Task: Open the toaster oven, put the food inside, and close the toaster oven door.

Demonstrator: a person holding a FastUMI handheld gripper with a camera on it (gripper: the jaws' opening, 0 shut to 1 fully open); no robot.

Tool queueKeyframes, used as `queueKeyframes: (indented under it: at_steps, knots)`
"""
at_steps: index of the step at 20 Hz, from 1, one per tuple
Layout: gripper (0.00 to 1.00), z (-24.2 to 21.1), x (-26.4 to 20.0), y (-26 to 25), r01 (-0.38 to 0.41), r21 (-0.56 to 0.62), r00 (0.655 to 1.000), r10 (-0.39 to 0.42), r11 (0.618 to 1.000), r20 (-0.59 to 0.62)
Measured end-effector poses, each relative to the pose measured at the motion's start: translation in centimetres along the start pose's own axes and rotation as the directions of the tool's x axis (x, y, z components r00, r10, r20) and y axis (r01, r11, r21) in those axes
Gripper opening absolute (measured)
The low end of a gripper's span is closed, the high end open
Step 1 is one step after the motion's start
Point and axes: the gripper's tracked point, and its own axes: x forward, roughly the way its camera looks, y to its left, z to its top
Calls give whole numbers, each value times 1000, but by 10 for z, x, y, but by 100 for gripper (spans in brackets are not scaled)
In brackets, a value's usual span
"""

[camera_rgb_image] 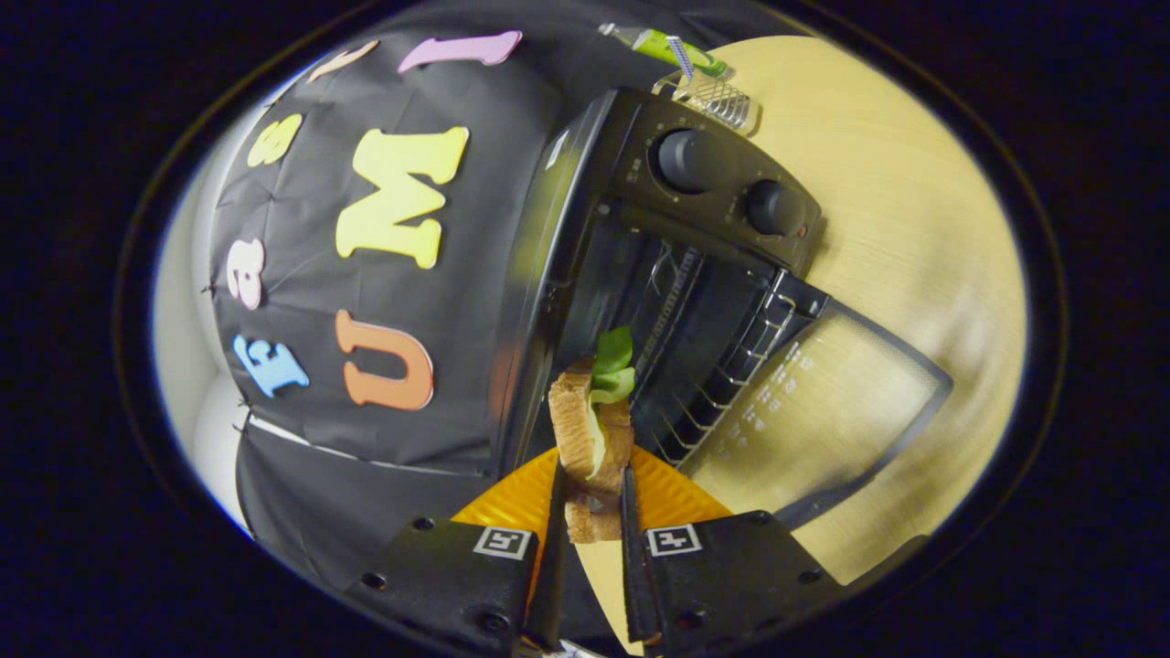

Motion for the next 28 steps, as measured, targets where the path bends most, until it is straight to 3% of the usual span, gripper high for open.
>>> queueKeyframes:
  at_steps: [8,12,14,15,19,23,28]
  knots:
    - [36,16,45,-17,-2,39,994,-2,999,113]
    - [46,14,50,-15,24,-25,994,-21,999,104]
    - [61,9,51,-13,36,-59,996,-31,998,79]
    - [74,7,50,-13,53,-82,996,-47,995,70]
    - [85,-6,55,-16,110,-172,994,-112,979,-3]
    - [92,-26,46,-27,204,-274,967,-237,940,-93]
    - [95,-33,32,-36,278,-354,935,-336,893,-112]
